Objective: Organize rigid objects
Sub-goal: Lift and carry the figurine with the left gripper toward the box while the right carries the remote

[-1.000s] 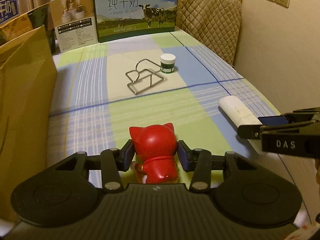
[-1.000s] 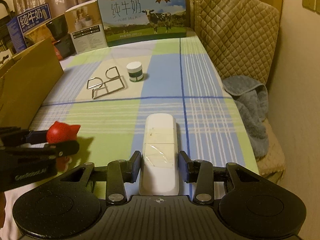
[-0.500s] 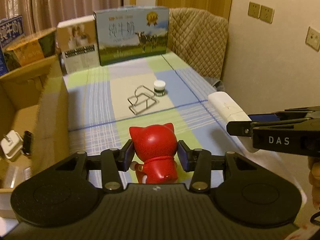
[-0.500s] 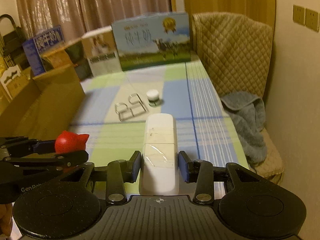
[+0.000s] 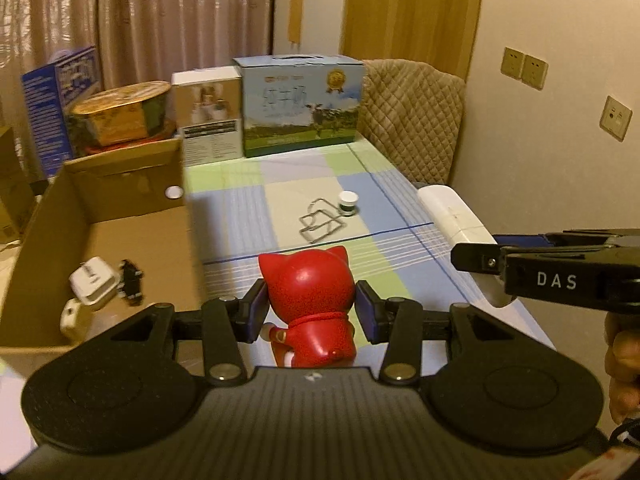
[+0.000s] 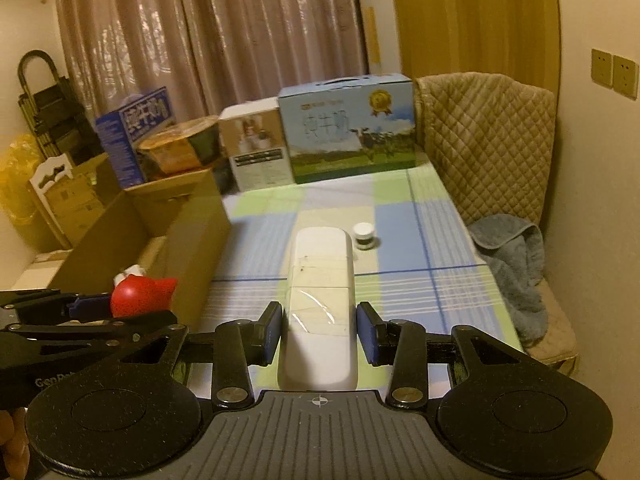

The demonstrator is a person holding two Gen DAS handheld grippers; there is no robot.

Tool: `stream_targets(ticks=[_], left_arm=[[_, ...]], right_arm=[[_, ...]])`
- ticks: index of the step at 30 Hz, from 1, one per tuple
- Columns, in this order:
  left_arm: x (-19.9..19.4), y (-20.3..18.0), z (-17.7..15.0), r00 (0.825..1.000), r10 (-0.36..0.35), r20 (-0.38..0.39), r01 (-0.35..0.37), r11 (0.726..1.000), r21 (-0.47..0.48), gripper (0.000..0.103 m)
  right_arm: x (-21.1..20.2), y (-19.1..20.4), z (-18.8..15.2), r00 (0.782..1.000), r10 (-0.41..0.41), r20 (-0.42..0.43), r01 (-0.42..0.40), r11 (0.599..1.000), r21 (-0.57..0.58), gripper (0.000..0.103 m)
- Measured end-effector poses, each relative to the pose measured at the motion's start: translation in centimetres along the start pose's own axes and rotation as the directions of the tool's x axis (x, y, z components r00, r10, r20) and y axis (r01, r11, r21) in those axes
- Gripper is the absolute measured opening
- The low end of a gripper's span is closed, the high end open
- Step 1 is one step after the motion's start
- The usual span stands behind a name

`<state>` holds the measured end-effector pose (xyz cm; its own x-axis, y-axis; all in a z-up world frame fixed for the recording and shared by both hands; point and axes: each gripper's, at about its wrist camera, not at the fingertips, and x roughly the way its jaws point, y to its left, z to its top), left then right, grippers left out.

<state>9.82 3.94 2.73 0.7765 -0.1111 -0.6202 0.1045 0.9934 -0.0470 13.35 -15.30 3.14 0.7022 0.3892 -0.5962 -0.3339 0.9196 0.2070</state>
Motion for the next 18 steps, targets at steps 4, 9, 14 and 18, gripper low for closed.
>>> stream_targets(ticks=[4,9,14,18], left_arm=[[-2.2,2.0,-0.6,0.999,0.036,0.004,-0.036,0.999,-0.022,0.041],[-4.1,4.4,-1.0,0.997,0.073,0.001,-0.073,0.996,-0.048,0.041],[-5.6,5.9,-0.8,0.995,0.096,0.011,-0.095,0.993,-0.065,0.041],[-6.5,6.8,-0.7,0.994,0.109,0.016,-0.107,0.992,-0.072,0.041]], right_arm=[[-0.2,1.6,-0.3,1.000,0.026,-0.003,-0.026,1.000,-0.010,0.037],[-0.2,4.0,-0.6,0.998,0.062,-0.012,-0.062,0.998,-0.033,0.037],[0.2,6.4,-0.6,0.995,0.097,-0.019,-0.098,0.993,-0.061,0.037],[0.5,7.6,-0.5,0.993,0.114,-0.020,-0.115,0.990,-0.076,0.037]])
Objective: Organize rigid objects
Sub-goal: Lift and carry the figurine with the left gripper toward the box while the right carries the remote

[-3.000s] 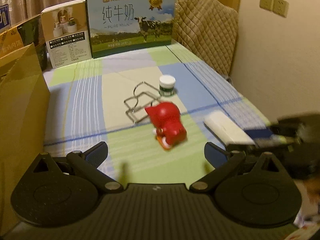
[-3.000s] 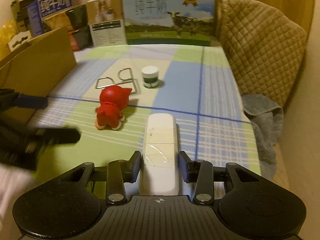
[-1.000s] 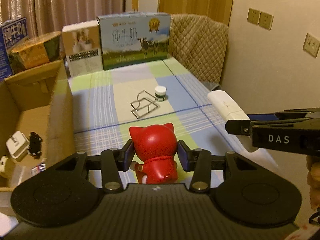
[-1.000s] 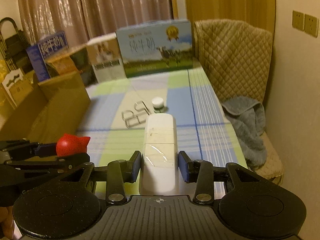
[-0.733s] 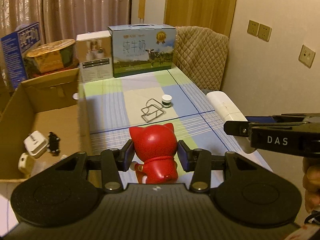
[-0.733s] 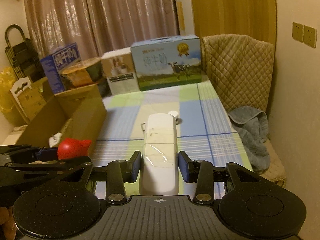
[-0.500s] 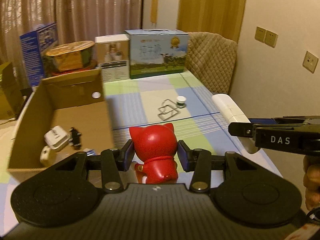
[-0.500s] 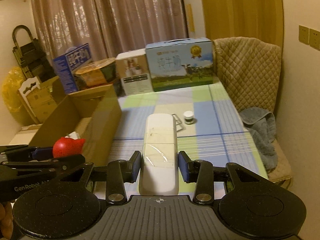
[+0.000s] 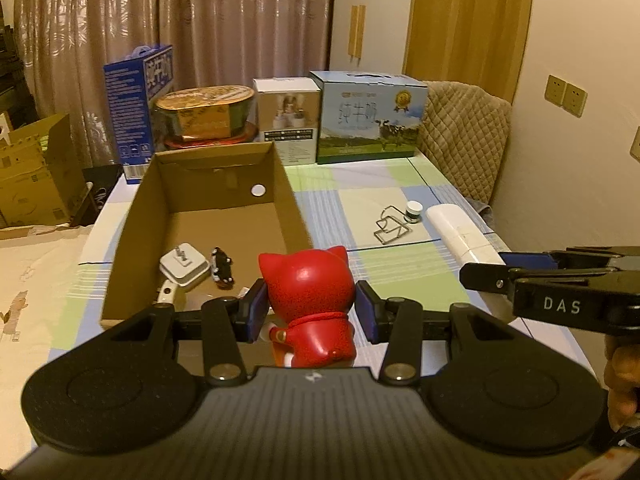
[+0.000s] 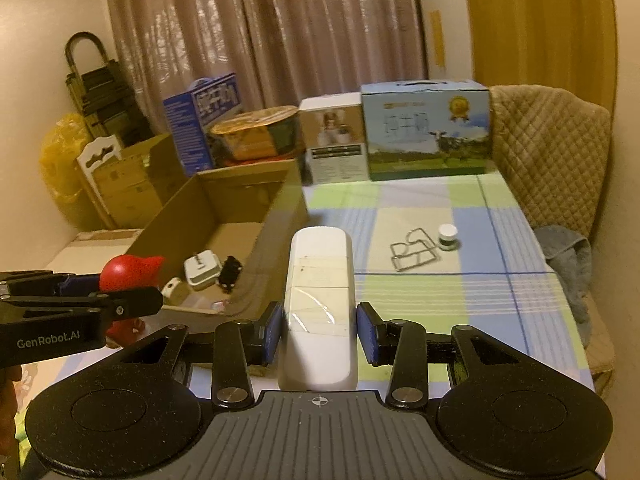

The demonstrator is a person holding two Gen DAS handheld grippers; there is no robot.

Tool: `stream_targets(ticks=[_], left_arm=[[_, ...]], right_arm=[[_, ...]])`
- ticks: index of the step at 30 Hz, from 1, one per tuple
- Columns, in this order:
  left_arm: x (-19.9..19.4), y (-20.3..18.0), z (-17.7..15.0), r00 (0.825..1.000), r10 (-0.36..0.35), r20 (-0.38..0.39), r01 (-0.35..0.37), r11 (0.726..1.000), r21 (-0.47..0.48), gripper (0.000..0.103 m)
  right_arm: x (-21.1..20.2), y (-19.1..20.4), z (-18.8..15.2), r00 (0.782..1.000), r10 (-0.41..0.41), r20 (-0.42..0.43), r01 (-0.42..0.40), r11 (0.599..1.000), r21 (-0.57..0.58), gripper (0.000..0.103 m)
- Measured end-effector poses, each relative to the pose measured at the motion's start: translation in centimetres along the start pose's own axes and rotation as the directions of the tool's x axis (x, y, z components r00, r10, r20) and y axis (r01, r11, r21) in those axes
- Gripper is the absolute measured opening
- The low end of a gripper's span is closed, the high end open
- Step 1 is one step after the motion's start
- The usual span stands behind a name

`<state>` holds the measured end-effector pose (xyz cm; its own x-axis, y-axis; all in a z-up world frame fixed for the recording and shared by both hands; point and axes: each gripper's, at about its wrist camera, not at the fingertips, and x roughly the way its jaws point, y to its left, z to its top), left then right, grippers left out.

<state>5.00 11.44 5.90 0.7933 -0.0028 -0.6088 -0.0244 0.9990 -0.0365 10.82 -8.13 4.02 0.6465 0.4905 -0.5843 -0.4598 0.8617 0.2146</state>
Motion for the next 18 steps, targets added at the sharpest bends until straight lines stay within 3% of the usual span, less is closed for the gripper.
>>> stream_targets(ticks=[18], left_arm=[[-0.9,2.8,-0.3,1.000,0.020,0.005,-0.020,0.999,-0.042,0.041]], right_arm=[[1.9,2.7,0.5,0.999,0.027,-0.022,-0.028,0.998,-0.056,0.037]])
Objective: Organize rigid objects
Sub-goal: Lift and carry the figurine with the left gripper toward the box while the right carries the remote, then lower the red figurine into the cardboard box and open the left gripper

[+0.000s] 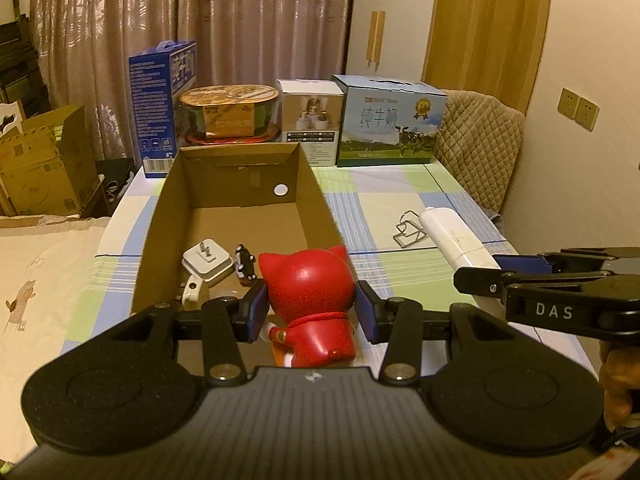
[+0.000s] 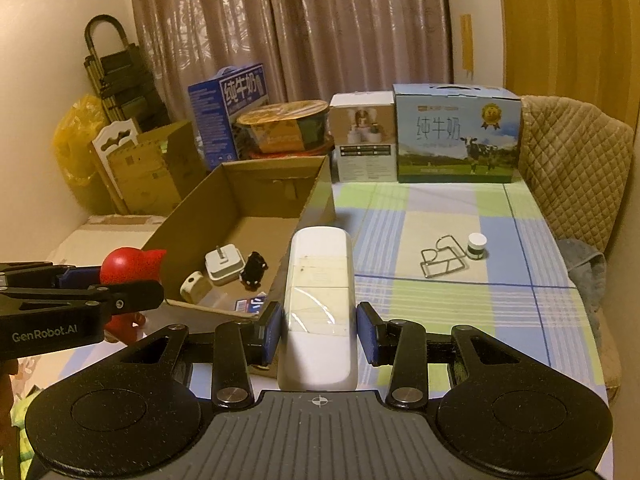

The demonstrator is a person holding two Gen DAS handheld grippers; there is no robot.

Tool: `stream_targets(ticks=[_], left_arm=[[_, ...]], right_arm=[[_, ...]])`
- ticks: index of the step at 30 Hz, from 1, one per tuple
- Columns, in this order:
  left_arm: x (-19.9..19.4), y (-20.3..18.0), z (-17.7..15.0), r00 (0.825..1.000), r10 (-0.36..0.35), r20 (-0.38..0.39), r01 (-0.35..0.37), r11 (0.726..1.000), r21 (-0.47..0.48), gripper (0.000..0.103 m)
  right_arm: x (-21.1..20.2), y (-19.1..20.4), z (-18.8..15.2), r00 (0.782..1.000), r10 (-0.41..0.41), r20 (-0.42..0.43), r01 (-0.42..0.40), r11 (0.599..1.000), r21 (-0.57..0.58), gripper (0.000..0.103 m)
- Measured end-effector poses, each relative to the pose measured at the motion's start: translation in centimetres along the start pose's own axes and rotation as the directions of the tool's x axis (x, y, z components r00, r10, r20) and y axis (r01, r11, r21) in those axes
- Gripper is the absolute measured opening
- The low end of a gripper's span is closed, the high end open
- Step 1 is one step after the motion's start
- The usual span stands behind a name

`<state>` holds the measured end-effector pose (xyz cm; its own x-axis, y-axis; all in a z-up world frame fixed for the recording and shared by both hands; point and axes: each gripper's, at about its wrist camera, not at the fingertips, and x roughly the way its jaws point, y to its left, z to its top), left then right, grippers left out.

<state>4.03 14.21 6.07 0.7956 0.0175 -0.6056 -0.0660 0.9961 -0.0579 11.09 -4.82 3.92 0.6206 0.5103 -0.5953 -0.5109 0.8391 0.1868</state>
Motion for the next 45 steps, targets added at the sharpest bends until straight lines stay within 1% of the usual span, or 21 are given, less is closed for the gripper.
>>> stream_targets(ticks=[9,15,19,22,25,28,38,45], left_arm=[[0.0,3.7,0.6,0.998,0.062,0.001,-0.062,0.998,-0.019,0.041],[0.8,6.5,2.2,0.995,0.101,0.007,-0.101,0.995,-0.017,0.041],[2.1,8.1,3.5,0.993,0.121,0.004,-0.121,0.993,-0.012,0.041],[3.4,9.0,4.1,0.993,0.118,-0.007,-0.118,0.993,-0.007,0.041],[5.0,9.8,4.7,0.995,0.097,-0.024,-0.098,0.995,-0.010,0.041],[6.7,10.3,4.9,0.995,0.088,-0.047,-0.087,0.996,0.008,0.041],[11.7,11.0,4.4,0.989,0.081,-0.120,-0.073,0.995,0.072,0.041],[14.5,11.2,4.4,0.984,0.075,-0.161,-0.058,0.992,0.112,0.041]], right_arm=[[2.2,2.0,0.8,0.999,0.032,-0.015,-0.033,0.999,-0.036,0.037],[4.5,3.5,2.2,0.998,0.063,-0.021,-0.064,0.996,-0.066,0.037],[6.5,4.6,3.3,0.996,0.083,-0.031,-0.086,0.992,-0.090,0.037],[8.0,5.3,4.1,0.994,0.098,-0.038,-0.102,0.989,-0.107,0.037],[9.7,5.9,4.7,0.993,0.107,-0.052,-0.112,0.987,-0.119,0.037],[11.7,6.2,5.1,0.991,0.112,-0.076,-0.121,0.985,-0.126,0.037],[16.5,6.6,4.6,0.983,0.111,-0.145,-0.132,0.981,-0.144,0.037],[18.5,6.7,4.4,0.981,0.096,-0.169,-0.125,0.978,-0.170,0.037]])
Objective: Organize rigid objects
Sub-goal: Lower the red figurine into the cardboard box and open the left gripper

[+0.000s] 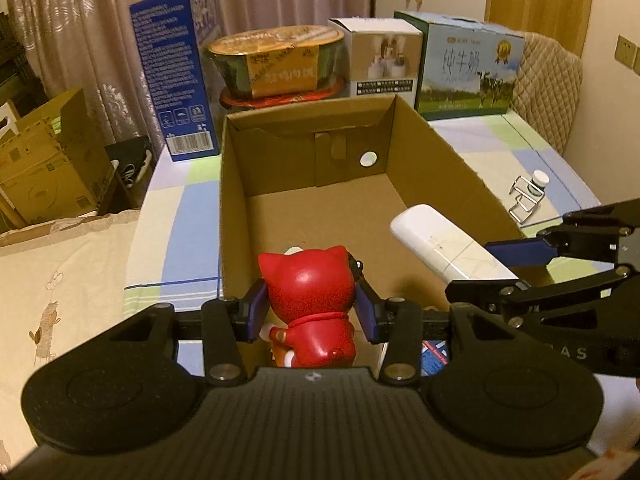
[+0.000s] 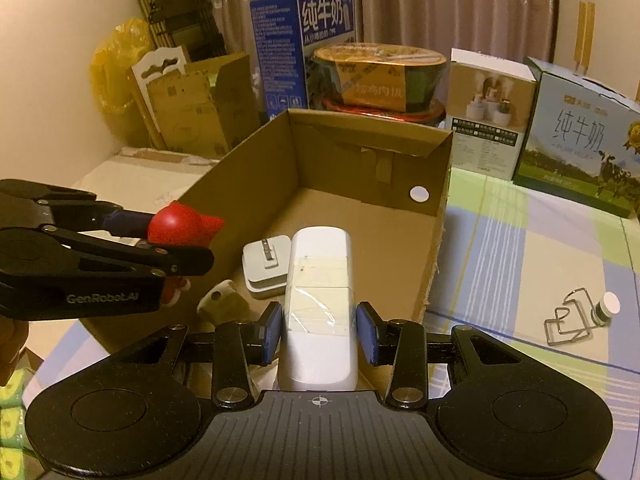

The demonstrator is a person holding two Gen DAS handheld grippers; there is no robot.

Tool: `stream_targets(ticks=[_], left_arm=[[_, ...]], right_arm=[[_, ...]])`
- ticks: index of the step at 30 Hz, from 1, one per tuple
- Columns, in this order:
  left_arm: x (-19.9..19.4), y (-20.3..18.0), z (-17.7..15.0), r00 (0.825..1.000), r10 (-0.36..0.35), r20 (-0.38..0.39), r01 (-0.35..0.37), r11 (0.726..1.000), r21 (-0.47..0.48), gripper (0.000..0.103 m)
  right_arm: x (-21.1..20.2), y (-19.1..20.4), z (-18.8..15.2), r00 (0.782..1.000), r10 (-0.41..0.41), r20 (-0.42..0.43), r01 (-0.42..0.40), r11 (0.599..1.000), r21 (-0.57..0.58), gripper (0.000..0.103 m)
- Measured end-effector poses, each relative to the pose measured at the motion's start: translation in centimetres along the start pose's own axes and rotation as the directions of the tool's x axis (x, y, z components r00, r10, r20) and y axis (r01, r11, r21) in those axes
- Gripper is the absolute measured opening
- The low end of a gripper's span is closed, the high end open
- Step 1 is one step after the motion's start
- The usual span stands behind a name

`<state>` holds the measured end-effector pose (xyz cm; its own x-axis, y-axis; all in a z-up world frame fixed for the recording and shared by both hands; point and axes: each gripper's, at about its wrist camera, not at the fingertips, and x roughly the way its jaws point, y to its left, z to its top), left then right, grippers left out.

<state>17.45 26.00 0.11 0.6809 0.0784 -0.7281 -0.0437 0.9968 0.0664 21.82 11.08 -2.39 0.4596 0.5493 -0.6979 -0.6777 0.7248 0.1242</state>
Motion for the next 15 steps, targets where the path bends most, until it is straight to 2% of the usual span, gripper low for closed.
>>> stream_targets(ticks=[15], left_arm=[[2.8,-0.4,0.7,0.999,-0.018,-0.034,0.020,0.998,0.053,0.041]], right_arm=[[1.9,-0.2,0.2,1.000,-0.013,-0.029,0.012,1.000,-0.029,0.037]])
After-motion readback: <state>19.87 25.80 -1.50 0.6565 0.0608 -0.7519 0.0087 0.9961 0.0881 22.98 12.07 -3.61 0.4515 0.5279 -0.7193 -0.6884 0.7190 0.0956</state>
